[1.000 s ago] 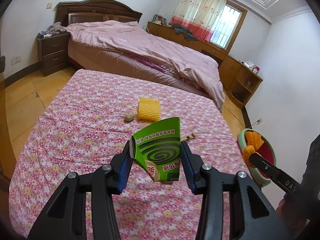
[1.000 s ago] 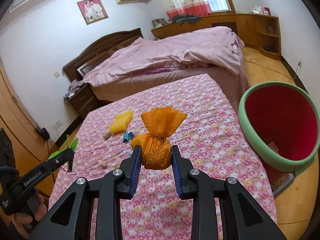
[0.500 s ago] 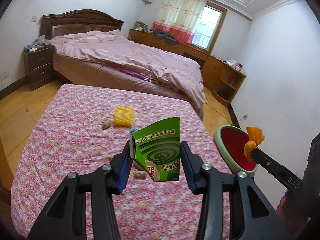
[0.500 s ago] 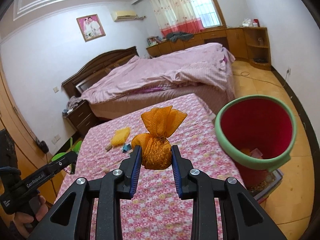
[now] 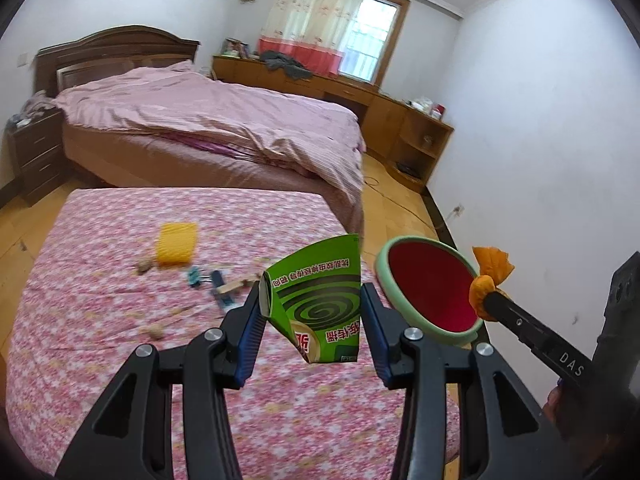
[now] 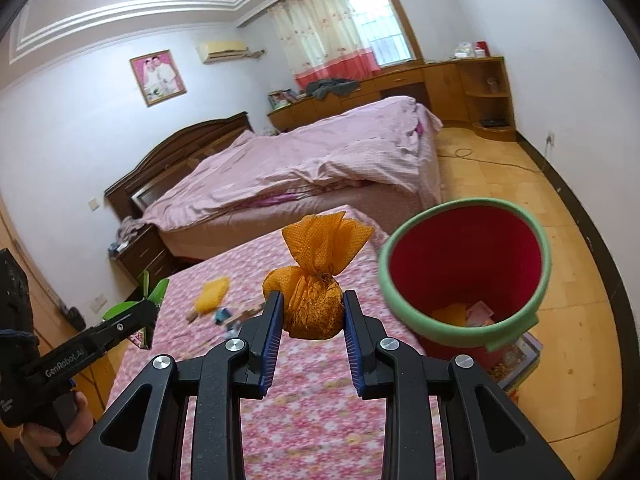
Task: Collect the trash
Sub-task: 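Carry the green box and orange bag over the red bin and release both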
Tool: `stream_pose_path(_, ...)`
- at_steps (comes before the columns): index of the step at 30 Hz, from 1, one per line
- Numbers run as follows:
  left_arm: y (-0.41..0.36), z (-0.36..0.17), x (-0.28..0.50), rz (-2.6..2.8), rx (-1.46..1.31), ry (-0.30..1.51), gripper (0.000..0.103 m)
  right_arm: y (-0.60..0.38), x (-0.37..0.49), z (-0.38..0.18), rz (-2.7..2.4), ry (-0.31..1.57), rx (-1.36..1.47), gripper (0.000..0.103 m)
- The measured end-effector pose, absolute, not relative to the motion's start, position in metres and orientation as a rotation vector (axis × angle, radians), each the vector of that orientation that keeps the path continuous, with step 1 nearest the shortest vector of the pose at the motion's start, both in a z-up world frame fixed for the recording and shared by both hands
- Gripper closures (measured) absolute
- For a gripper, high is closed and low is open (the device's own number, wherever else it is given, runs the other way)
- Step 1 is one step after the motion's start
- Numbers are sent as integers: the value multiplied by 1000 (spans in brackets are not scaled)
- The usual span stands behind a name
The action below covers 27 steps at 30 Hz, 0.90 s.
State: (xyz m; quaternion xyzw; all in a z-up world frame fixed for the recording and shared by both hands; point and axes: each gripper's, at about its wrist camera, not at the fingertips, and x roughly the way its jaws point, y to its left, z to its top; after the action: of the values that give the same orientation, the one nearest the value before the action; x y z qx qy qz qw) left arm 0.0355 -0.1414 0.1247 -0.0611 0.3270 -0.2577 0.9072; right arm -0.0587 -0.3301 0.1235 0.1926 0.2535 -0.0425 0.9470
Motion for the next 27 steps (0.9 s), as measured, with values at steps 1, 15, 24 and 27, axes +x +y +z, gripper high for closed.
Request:
stream_pose_path(1,-147,124,37,-539,-119,678,57,-334,-59,124,-95,515,395,74)
stream_pose_path(15,-252,100,70,-658,-25,765,57,-408,-53,99,-225,550,482,74)
stream_pose_path(24,-325,73,93,-733,44,834,56,-452,-42,77,-275,587,540,73)
stream_pose_path(27,-345,61,101,-751,66,865,56,-463,-37,69,-284,607,554,73)
